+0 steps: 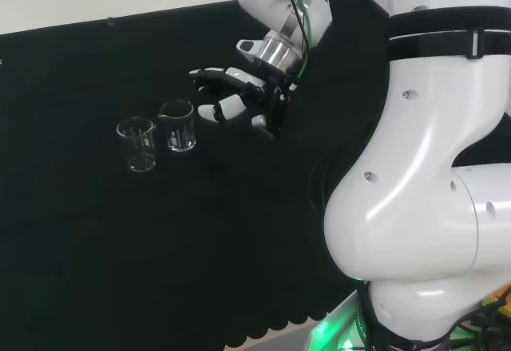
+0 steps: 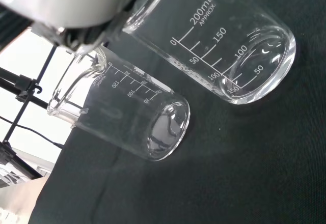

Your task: Pick up the beaker on the right.

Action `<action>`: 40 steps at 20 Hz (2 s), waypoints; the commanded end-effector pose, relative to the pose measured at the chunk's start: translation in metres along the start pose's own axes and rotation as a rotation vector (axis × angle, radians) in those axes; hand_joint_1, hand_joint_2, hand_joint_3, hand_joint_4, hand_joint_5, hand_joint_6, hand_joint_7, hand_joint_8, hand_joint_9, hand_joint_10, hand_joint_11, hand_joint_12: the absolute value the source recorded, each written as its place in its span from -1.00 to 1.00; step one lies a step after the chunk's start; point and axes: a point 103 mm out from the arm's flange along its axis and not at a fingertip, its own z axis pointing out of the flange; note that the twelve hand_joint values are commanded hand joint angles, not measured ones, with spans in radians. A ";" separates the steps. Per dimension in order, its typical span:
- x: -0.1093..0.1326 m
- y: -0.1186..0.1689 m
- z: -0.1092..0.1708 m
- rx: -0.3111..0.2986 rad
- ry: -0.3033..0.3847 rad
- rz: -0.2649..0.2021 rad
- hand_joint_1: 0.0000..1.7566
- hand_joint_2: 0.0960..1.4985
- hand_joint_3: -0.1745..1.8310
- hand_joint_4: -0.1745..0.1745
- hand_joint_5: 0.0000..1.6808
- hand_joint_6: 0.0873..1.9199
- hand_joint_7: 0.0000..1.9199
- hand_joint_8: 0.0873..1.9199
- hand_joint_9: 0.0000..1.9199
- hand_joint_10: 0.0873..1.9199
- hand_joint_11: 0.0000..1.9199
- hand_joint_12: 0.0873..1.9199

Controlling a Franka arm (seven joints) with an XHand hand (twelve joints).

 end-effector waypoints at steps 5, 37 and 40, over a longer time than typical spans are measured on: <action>-0.010 0.004 0.008 0.010 0.030 -0.019 0.05 -0.68 0.32 0.01 -0.65 -1.00 -0.76 -0.51 -0.66 -0.46 -1.00 0.32; -0.003 0.015 0.038 0.018 0.126 -0.042 0.11 -0.66 0.36 -0.07 -0.52 -1.00 -0.65 -0.50 -0.61 -0.49 -1.00 0.27; -0.004 0.015 0.039 0.015 0.127 -0.038 0.11 -0.66 0.36 -0.10 -0.46 -1.00 -0.60 -0.47 -0.57 -0.48 -1.00 0.27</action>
